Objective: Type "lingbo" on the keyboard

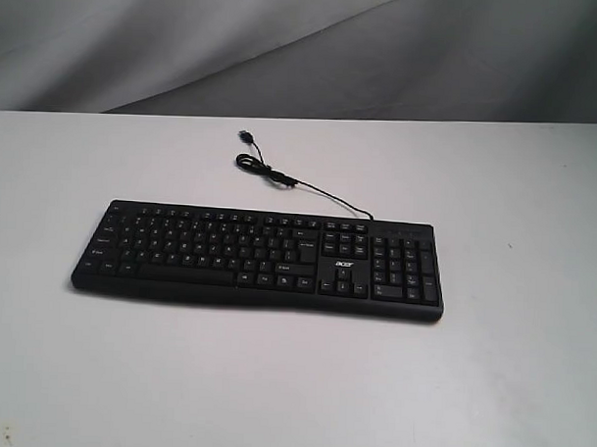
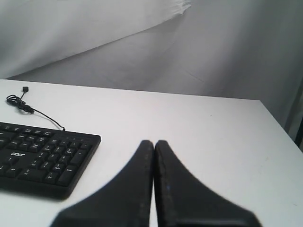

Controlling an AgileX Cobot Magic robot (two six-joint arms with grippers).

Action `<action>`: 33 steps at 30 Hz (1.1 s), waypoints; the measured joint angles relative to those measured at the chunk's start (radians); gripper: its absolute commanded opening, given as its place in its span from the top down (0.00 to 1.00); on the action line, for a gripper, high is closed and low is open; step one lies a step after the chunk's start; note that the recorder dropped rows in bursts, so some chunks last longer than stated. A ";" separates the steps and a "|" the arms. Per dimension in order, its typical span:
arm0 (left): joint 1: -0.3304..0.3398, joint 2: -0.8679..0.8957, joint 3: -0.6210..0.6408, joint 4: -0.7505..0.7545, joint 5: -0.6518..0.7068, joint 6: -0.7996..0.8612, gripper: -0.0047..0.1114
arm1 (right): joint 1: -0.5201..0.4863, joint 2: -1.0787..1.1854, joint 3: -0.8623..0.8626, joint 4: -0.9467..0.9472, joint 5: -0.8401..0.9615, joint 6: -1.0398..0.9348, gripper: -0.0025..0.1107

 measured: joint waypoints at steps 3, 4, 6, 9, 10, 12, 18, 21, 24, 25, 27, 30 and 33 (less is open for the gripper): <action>0.000 0.000 0.000 0.000 0.000 0.000 0.96 | -0.003 0.000 0.000 0.004 0.016 0.000 0.98; 0.000 0.000 0.000 0.000 0.000 0.000 0.96 | -0.007 0.000 0.000 0.007 0.023 0.000 0.98; 0.000 0.000 0.000 0.000 0.000 0.000 0.96 | -0.028 0.000 0.000 0.010 0.043 0.000 0.98; 0.000 0.000 0.000 0.000 0.000 0.000 0.96 | -0.055 0.000 0.000 0.014 0.078 0.000 0.98; 0.000 0.000 0.000 0.000 0.000 0.000 0.96 | -0.059 0.000 0.000 0.014 0.088 0.000 0.98; 0.000 0.000 0.000 0.000 0.000 0.000 0.96 | -0.061 0.000 0.000 0.016 0.103 0.000 0.98; 0.000 0.000 0.000 0.000 0.000 0.000 0.96 | -0.061 -0.001 0.000 0.023 0.110 0.000 0.98; 0.000 0.000 0.000 0.000 0.000 0.000 0.96 | -0.061 -0.001 0.000 0.025 0.110 0.000 0.98; 0.000 0.000 0.000 0.000 0.000 0.000 0.96 | -0.061 -0.001 0.000 0.025 0.112 0.000 0.98; 0.000 0.000 0.000 0.000 0.000 0.000 0.96 | -0.061 -0.001 0.000 0.025 0.112 0.000 0.98; 0.000 0.000 0.000 0.000 0.000 0.000 0.96 | -0.061 -0.001 0.000 0.025 0.112 0.000 0.98; 0.000 0.000 0.000 0.000 0.000 0.000 0.96 | -0.061 -0.001 0.000 0.025 0.112 0.006 0.98; 0.000 0.000 0.000 0.000 0.000 0.000 0.96 | -0.061 -0.001 0.000 0.025 0.112 0.006 0.98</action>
